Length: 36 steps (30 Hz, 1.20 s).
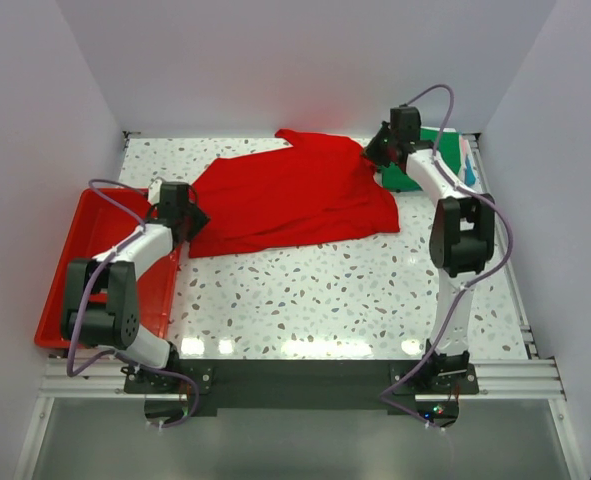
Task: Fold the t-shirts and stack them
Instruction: Fold the tshirt
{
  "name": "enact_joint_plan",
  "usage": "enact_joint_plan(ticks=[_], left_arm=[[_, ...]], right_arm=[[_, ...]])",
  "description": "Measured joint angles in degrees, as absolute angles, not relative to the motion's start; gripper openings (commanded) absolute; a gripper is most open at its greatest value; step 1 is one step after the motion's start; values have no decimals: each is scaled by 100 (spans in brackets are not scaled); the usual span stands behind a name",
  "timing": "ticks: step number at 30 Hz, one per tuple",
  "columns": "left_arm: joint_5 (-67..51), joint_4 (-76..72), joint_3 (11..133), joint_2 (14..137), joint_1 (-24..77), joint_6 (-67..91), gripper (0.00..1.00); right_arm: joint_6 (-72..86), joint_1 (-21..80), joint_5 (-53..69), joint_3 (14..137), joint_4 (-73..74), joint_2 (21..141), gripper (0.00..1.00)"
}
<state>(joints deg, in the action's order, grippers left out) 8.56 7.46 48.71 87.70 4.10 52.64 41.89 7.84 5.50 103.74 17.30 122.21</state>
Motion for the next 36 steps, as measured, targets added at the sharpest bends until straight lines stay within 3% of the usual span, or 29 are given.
enact_joint_plan(ticks=[6, 9, 16, 21, 26, 31, 36], left_arm=[[1284, 989, 4709, 8768, 604, 5391, 41], [1511, 1160, 4619, 8711, 746, 5452, 51], [1802, 1361, 4390, 8335, 972, 5494, 60], [1850, 1393, 4222, 8149, 996, 5492, 60], [1859, 1406, 4045, 7953, 1022, 5494, 59], [1872, 1400, 3883, 7878, 1074, 5496, 59], [1962, 1400, 3852, 7878, 1100, 5500, 58]], right_arm=[[4101, 854, 543, 10514, 1881, 12578, 2], [3972, 854, 530, 10619, 1964, 12661, 13], [3437, 886, 530, 11456, 2320, 12790, 38], [3234, 961, 443, 11644, 2458, 12739, 40], [3148, 1000, -104, 10027, 2652, 11784, 49], [3214, 801, -408, 7756, 2676, 10053, 50], [3332, 504, -510, 6698, 2541, 9026, 51]])
